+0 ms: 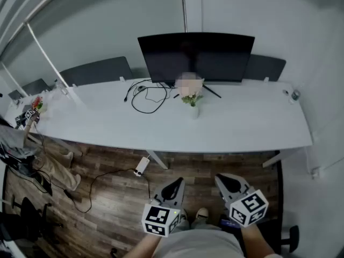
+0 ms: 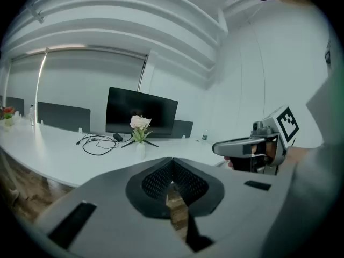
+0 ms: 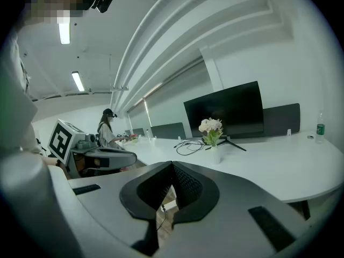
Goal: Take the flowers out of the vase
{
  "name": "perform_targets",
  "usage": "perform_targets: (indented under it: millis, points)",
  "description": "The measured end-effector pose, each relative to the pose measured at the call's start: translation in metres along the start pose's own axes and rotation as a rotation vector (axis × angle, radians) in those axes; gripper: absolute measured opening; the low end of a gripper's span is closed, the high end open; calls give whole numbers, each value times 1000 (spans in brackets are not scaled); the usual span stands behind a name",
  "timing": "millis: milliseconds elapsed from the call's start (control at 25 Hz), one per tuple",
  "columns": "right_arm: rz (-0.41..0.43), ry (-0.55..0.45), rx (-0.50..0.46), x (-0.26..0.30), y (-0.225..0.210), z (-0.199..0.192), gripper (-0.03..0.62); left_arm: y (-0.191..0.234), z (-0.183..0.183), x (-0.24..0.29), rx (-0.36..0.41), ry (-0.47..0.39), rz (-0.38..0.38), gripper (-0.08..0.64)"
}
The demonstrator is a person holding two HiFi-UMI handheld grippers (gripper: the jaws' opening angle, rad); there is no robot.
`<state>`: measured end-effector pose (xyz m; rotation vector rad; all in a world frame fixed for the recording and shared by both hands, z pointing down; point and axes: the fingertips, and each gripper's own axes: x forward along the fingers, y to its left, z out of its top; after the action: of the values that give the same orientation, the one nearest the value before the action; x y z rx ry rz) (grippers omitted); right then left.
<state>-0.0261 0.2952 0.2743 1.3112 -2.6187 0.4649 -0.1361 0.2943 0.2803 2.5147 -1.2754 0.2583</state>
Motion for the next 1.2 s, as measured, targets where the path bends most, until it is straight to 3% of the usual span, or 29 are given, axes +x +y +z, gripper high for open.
perform_targets:
  millis: [480,840,1200]
  points:
    - [-4,-2,12,3,-13,1,31,0,0,11,-4,23,10,3]
    - [24,-48,20,-2,-31,13,32,-14,14,20,-21,-31,-13,3]
    - [61,-31,18,-8,-53,5,32,-22,7,32,-38,-36,40,3]
